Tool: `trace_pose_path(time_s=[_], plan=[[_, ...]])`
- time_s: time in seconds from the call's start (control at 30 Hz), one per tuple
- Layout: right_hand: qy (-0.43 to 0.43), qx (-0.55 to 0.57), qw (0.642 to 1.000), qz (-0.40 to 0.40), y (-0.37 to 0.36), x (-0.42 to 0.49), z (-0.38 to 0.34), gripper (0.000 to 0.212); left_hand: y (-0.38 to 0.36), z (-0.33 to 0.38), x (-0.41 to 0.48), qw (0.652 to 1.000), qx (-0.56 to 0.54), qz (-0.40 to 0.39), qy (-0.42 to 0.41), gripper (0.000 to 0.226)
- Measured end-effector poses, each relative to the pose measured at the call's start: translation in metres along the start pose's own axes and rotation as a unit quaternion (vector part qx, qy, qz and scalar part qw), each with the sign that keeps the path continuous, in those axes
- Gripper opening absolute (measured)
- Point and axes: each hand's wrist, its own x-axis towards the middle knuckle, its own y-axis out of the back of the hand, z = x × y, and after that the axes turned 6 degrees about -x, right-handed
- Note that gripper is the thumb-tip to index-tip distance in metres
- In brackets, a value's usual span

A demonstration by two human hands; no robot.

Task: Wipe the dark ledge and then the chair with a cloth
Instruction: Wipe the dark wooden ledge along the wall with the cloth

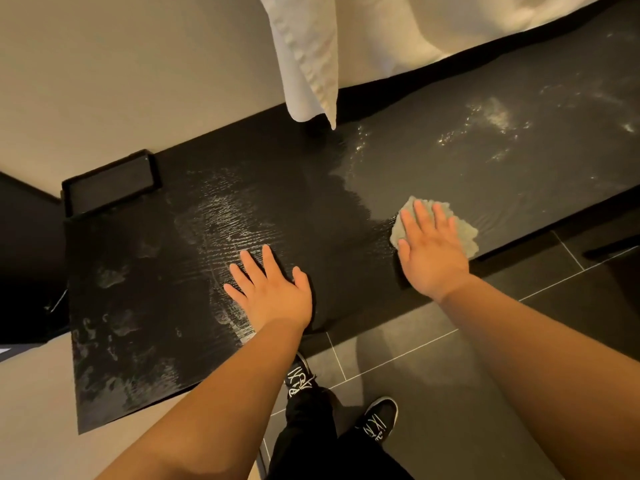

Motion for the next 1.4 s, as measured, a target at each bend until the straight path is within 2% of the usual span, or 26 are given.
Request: trace_pose_path(time_s=[0.07,0.17,0.27,0.33,0.4,0.47,0.53,0.57,0.63,0.7,0.77,0.8,0.9,1.03,1.1,1.17,1.27,1.33,1.4], plan=[[0.008,0.004,1.0,0.019,0.0,-0.009,-0.024,0.065,0.0,0.001,0.0,1.0,0.003,-0.001,0.002,0.078],[0.154,0.006,0.987,0.035,-0.011,-0.029,-0.052,0.064,0.001,0.001,-0.001,1.0,0.01,-0.001,0.0,0.078],[0.248,0.006,0.968,0.031,-0.013,-0.019,-0.028,0.062,0.001,0.002,0.0,1.0,0.013,-0.002,0.0,0.079],[0.228,-0.007,0.973,0.033,-0.011,-0.006,-0.003,0.063,0.001,0.003,0.0,1.0,0.01,0.001,-0.001,0.08],[0.142,-0.008,0.989,0.026,-0.006,0.003,0.009,0.064,-0.001,0.003,0.001,1.0,0.009,0.003,-0.001,0.081],[0.049,0.012,0.998,0.042,-0.002,0.006,-0.002,0.064,-0.002,0.002,0.002,1.0,0.013,0.005,-0.001,0.08],[0.006,0.032,0.998,0.057,-0.003,0.002,-0.029,0.066,-0.002,0.002,0.002,1.0,0.017,-0.004,0.0,0.078],[0.023,0.036,0.997,0.057,-0.005,-0.001,-0.041,0.067,-0.002,0.002,0.002,1.0,0.02,-0.006,-0.002,0.077],[0.12,0.019,0.992,0.045,-0.011,-0.006,-0.055,0.068,-0.002,0.002,0.003,1.0,0.02,-0.008,-0.004,0.076],[0.218,0.001,0.975,0.033,-0.01,-0.006,-0.048,0.068,-0.002,0.001,0.003,1.0,0.02,-0.008,-0.004,0.076],[0.26,-0.002,0.965,0.032,-0.009,0.007,-0.024,0.068,-0.001,0.001,0.004,1.0,0.019,-0.008,-0.001,0.076],[0.245,-0.004,0.969,0.034,-0.007,0.014,-0.011,0.068,-0.001,0.001,0.004,1.0,0.018,-0.009,0.0,0.076],[0.109,0.005,0.994,0.03,-0.001,0.028,0.015,0.069,-0.001,0.003,0.004,1.0,0.017,-0.006,0.0,0.076],[0.015,0.026,0.998,0.055,0.004,0.02,-0.013,0.07,-0.001,0.003,0.004,1.0,0.013,-0.001,0.004,0.076],[0.055,0.031,0.997,0.053,0.001,0.011,-0.037,0.072,-0.002,0.002,0.004,1.0,0.013,0.0,0.005,0.076],[0.148,0.009,0.988,0.042,-0.005,0.001,-0.049,0.072,-0.001,0.003,0.004,1.0,0.009,-0.001,0.006,0.075],[0.256,0.007,0.966,0.046,-0.008,0.005,-0.028,0.07,0.0,0.004,0.003,1.0,0.005,0.001,0.001,0.075],[0.245,-0.01,0.968,0.055,-0.008,0.024,0.0,0.07,0.0,0.003,0.003,1.0,0.004,0.003,-0.001,0.076],[0.162,-0.017,0.986,0.031,-0.002,0.041,0.023,0.071,-0.001,0.003,0.003,1.0,0.004,0.003,0.0,0.075]])
